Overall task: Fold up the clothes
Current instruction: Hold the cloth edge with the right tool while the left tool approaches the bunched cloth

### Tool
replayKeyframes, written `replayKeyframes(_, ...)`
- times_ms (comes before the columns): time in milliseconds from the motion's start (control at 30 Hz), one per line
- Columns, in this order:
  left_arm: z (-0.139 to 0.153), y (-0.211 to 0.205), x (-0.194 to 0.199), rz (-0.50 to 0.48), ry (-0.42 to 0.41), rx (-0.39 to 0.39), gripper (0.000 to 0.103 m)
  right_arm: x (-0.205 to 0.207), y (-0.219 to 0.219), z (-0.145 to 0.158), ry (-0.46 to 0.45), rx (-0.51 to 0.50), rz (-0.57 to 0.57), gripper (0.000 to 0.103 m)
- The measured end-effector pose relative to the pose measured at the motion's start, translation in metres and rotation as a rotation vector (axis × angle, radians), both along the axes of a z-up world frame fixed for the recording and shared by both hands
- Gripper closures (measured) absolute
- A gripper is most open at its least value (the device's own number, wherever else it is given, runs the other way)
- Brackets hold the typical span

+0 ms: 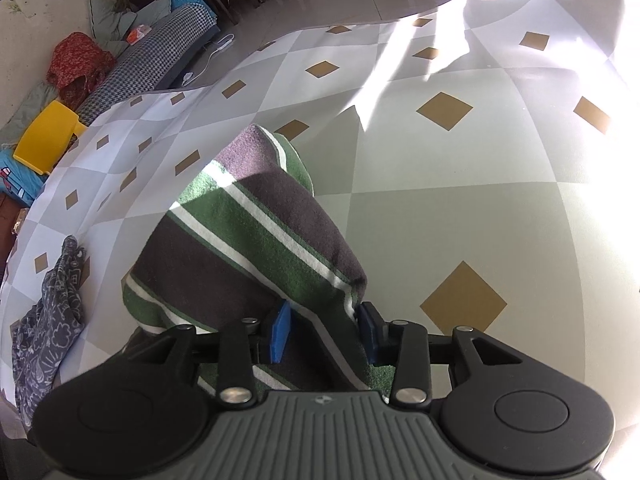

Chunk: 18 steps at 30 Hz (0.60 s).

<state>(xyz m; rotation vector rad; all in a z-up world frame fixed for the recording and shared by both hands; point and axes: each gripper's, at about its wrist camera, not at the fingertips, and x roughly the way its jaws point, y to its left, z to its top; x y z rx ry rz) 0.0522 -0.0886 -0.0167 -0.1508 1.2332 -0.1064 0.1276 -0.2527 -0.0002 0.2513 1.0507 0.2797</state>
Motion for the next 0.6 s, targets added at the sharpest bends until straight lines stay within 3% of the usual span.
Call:
replayKeyframes(133, 0.019, 0.013, -0.003, 0.061, -0.055, -0.059, 0.000, 0.002, -0.010, 0.011, -0.026, 0.032, -0.031, 0.062)
replayKeyframes(333, 0.039, 0.037, 0.021, 0.139, -0.161, -0.037, 0.000, 0.004, -0.013, 0.018, -0.045, 0.056, -0.051, 0.059)
replayKeyframes(600, 0.028, 0.048, 0.033, 0.215, -0.137, 0.014, 0.000, 0.009, -0.007, 0.002, 0.041, -0.019, -0.085, 0.059)
